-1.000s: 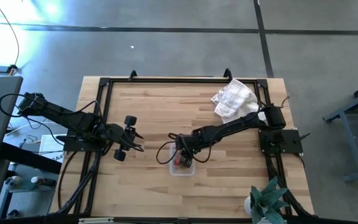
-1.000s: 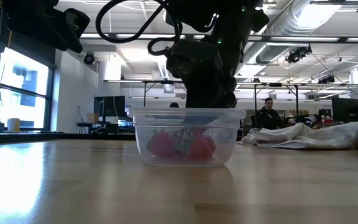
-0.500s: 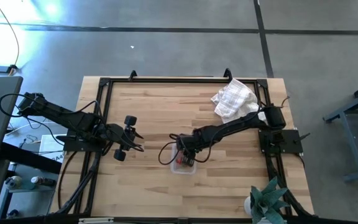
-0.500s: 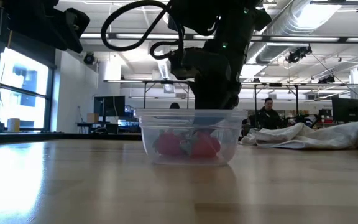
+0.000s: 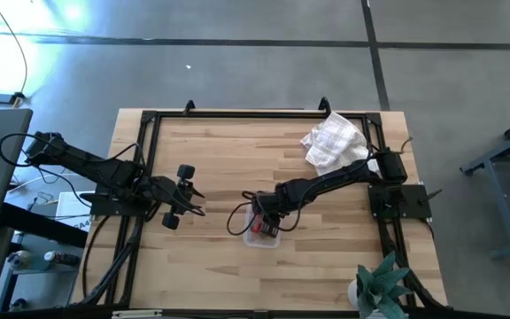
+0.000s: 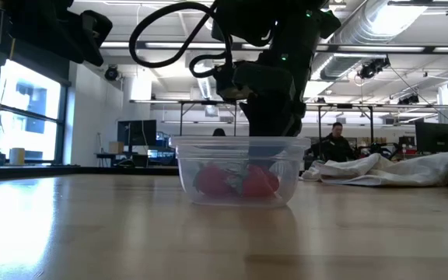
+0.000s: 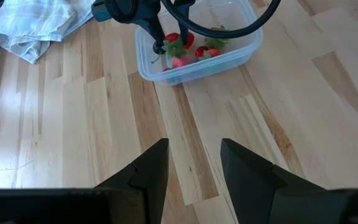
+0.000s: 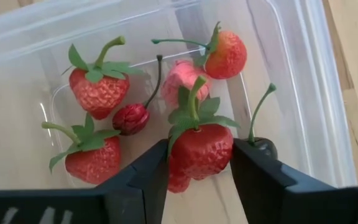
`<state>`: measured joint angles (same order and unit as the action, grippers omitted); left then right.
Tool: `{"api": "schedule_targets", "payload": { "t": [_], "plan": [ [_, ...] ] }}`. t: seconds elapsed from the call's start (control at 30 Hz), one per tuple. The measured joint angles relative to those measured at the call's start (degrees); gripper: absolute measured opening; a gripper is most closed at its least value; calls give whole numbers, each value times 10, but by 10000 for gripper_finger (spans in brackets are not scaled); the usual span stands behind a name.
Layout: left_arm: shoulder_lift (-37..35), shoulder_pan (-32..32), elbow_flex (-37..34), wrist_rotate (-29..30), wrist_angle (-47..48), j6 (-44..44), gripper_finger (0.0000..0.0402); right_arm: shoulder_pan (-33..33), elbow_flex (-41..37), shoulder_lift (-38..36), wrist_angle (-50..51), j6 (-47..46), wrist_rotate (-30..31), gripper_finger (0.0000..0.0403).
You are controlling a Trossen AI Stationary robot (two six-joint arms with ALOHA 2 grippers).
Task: Pick and placing Produce into tupperware
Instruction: Put the red strawberry into the transparent container, then return to Home Position
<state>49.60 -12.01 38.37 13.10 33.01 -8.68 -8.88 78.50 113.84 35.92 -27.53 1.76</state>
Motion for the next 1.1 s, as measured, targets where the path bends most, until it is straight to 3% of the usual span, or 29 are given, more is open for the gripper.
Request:
{"api": "schedule_targets", "payload": {
  "t": [0.27, 0.57, 0.77, 1.1],
  "plan": [
    [0, 0, 0, 0, 0, 0, 136, 0, 0, 0, -1, 0, 1, 184],
    [0, 0, 0, 0, 0, 0, 136, 0, 13, 0, 5, 0, 2, 188],
    [0, 0, 0, 0, 0, 0, 136, 0, 75, 0, 52, 6, 11, 188],
    [0, 0, 0, 0, 0, 0, 136, -16, 226, 0, 217, 45, 16, 188]
  ]
}}
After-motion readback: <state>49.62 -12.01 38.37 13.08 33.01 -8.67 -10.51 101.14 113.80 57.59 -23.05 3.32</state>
